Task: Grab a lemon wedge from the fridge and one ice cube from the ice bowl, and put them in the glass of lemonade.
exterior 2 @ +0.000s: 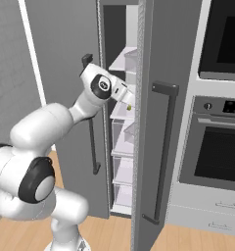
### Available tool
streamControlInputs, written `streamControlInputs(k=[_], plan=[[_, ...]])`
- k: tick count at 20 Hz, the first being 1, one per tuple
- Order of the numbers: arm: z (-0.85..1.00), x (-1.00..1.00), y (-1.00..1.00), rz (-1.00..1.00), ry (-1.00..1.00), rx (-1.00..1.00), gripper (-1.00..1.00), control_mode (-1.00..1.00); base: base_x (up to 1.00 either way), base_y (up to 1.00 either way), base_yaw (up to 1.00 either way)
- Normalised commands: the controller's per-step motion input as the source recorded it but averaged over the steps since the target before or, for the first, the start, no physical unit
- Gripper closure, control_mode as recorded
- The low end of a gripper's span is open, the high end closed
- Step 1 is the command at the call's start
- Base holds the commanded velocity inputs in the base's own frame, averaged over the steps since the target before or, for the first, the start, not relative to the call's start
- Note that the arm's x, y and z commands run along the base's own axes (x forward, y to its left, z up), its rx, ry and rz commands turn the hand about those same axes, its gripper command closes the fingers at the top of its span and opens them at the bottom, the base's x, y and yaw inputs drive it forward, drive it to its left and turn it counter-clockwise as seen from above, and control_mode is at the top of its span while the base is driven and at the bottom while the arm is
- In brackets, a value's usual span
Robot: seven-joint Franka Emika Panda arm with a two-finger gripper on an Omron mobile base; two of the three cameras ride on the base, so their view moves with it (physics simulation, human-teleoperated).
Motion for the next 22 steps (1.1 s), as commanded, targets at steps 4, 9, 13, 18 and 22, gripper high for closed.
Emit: streamControlInputs(k=[4,9,13,18,22], plan=[[-0.21,0.01,-0.74,-0.03,0.0,0.0,-1.0,-1.0,0.0,0.0,0.0],[-0.1,-0.09,-0.86,-0.05,0.0,0.0,-1.0,-1.0,0.0,0.0,0.0],[0.0,-0.36,-0.94,-0.07,0.0,0.0,-1.0,-1.0,0.0,0.0,0.0],[0.08,-0.38,-0.68,-0.05,-0.01,0.0,-1.0,-1.0,0.0,0.0,0.0],[0.24,-0.15,0.54,0.01,-0.16,0.0,-1.0,-1.0,0.0,0.0,0.0]])
